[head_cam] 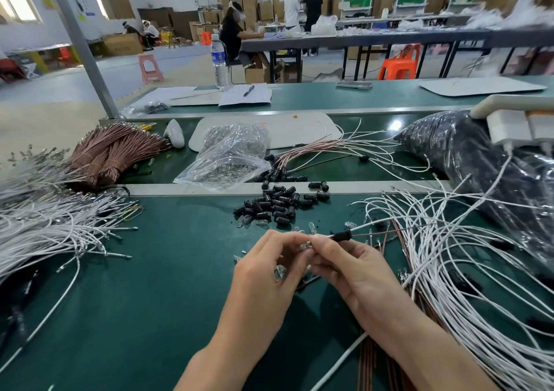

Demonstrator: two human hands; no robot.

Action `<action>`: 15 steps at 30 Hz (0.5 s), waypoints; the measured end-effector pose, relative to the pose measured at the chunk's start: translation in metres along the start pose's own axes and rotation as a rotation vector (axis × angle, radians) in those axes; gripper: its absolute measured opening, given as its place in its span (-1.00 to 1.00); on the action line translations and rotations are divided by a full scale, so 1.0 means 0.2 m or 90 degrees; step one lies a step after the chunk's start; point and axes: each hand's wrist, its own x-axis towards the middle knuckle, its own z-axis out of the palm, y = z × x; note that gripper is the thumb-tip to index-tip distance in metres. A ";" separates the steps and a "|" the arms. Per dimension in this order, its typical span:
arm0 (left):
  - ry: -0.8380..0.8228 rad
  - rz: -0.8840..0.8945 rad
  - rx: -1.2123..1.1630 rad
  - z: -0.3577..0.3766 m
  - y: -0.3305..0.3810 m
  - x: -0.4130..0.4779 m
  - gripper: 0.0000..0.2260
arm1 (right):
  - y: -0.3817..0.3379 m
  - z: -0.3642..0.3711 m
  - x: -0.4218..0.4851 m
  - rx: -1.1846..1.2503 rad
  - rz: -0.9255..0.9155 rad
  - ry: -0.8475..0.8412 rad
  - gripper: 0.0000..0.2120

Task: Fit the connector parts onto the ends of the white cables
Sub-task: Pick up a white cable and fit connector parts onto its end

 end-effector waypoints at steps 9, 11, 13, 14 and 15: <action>0.009 0.024 0.052 -0.02 -0.01 -0.01 -0.91 | -0.01 0.00 -0.01 -0.014 0.030 -0.029 -0.70; 0.016 0.021 0.048 -0.02 -0.01 -0.01 -0.89 | 0.00 0.00 -0.01 -0.015 0.029 -0.020 -0.70; 0.027 0.015 0.034 -0.01 -0.01 -0.01 -0.86 | 0.00 0.00 -0.01 -0.009 0.025 -0.011 -0.69; 0.031 0.012 0.027 -0.01 -0.01 -0.01 -0.85 | 0.01 0.00 -0.01 -0.003 0.024 -0.010 -0.69; 0.036 0.012 0.022 0.00 -0.01 -0.01 -0.85 | 0.01 0.00 -0.01 0.003 0.024 -0.011 -0.70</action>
